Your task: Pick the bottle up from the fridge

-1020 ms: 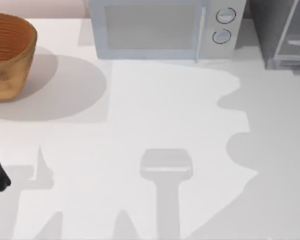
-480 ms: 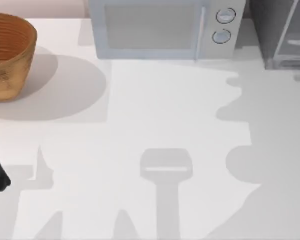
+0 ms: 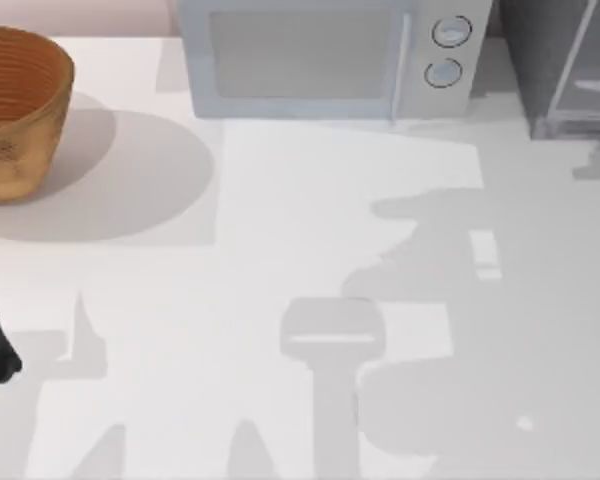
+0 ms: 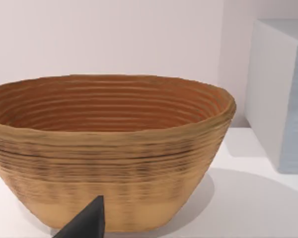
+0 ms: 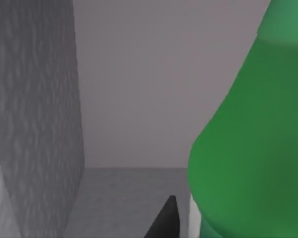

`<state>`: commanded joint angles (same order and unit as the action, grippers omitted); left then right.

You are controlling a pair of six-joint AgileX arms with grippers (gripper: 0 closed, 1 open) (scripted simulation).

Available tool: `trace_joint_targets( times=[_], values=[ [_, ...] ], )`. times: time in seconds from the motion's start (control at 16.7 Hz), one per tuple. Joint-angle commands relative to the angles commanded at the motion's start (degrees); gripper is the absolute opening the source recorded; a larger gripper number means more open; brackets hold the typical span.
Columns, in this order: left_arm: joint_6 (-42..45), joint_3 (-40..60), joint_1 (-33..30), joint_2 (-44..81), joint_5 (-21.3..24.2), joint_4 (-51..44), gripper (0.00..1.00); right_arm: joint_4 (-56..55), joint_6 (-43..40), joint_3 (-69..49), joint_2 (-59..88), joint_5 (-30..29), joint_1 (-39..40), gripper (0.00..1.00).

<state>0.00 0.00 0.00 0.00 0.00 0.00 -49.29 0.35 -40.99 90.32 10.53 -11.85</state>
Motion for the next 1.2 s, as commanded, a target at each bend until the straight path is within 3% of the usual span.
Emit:
trace_joint_targets(
  times=[0.78,1.2],
  values=[
    [0.0,0.0,0.0,0.0,0.0,0.0,1.0,39.6,-0.1,33.2,-74.0,-8.2,9.1,0.0],
    [0.0,0.0,0.0,0.0,0.0,0.0,1.0,49.3,-0.3,41.0,-90.3,-10.5,11.8,0.0]
  ],
)
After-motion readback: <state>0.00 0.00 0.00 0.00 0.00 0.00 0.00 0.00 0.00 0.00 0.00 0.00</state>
